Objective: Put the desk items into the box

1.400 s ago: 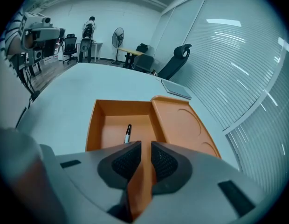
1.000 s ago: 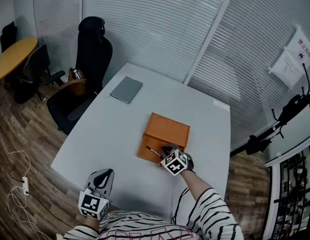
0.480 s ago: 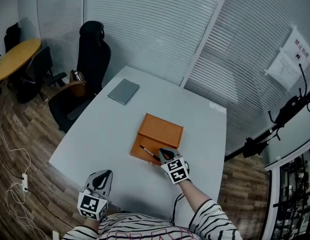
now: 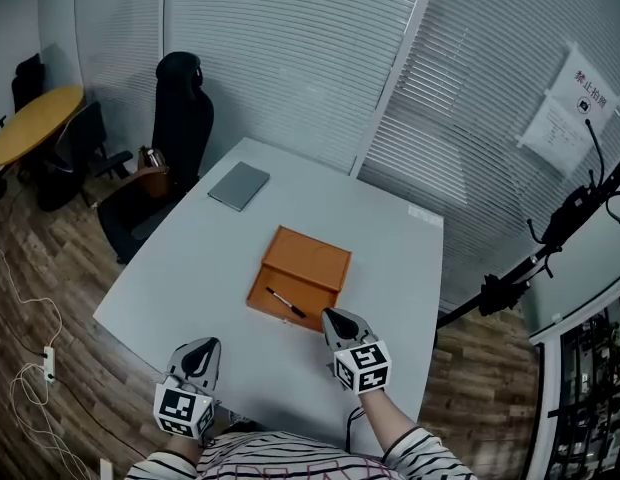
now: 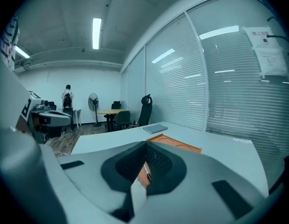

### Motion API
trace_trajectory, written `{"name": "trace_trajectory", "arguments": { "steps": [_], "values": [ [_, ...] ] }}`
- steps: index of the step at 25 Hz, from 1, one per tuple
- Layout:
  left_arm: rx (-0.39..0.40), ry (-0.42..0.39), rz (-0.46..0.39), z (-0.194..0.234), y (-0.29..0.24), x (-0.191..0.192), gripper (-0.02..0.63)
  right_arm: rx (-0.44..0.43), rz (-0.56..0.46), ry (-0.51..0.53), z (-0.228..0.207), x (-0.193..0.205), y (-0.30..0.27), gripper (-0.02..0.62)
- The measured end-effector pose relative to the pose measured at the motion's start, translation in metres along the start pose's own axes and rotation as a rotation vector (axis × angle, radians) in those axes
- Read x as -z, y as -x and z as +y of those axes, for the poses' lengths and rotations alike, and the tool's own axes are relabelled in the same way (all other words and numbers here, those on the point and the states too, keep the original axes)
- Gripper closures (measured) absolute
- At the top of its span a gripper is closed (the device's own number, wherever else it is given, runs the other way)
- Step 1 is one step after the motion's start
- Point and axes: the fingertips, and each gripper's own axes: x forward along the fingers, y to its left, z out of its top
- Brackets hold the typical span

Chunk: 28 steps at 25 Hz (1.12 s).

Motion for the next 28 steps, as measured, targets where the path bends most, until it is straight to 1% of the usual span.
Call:
{"name": "trace_trajectory", "arguments": {
  "steps": [6,12,19,28],
  "values": [
    [-0.021,-0.004,-0.010,-0.028,0.012,-0.002,0.584,-0.020,-0.096,-0.061,0.006,-0.011,0.055,0.569],
    [-0.052,-0.006,-0.007,-0.055,0.025,0.000,0.584,-0.050,-0.141,-0.097,0.010,-0.009,0.099,0.569],
    [-0.063,0.002,0.004,-0.095,0.042,0.008,0.584,-0.076,-0.140,-0.157,0.013,0.015,0.144,0.569],
    [-0.084,0.005,0.017,-0.131,0.060,0.020,0.584,-0.103,-0.151,-0.154,0.018,0.029,0.180,0.571]
  ]
}}
